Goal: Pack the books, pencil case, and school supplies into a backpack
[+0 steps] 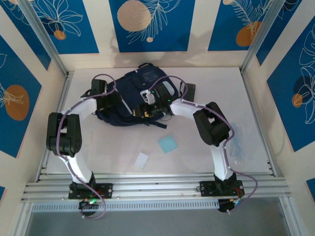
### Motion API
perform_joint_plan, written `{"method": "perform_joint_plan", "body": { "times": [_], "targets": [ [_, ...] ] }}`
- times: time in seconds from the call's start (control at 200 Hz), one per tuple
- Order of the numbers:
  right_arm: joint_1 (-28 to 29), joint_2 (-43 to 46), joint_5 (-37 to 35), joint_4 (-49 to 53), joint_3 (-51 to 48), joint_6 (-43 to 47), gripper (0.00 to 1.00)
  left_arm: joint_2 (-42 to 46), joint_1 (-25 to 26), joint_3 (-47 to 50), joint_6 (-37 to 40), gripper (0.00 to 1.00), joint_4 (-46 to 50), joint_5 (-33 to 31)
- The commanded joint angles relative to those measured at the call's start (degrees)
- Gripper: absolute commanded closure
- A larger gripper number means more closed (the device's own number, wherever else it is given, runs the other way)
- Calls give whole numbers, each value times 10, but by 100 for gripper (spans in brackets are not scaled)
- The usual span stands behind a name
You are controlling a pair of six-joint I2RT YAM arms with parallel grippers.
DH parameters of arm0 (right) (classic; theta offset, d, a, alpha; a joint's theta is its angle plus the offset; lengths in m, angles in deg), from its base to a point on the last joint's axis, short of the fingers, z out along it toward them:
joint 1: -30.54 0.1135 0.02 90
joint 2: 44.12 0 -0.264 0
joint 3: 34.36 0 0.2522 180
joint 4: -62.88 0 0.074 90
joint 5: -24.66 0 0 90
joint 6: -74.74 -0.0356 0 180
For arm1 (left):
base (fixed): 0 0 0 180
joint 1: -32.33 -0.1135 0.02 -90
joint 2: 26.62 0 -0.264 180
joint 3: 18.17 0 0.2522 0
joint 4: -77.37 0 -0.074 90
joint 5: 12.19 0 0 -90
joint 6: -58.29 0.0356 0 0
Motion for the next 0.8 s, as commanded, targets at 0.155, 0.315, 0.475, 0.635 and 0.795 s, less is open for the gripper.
{"method": "perform_joint_plan", "body": {
  "times": [0.155,0.315,0.475,0.635,0.795],
  "targets": [
    [-3,-30,85,-4,7,18,30,112,0,-5,45,14,99,53],
    [1,-14,6,34,17,35,31,157,22,24,21,14,106,84],
    [12,-29,-68,65,48,57,30,190,44,95,-50,14,29,120],
    [37,-80,-118,117,106,82,30,171,52,124,-80,14,-10,117],
    [40,-78,-42,81,82,78,30,149,51,137,-77,13,-30,83]
  ]
}}
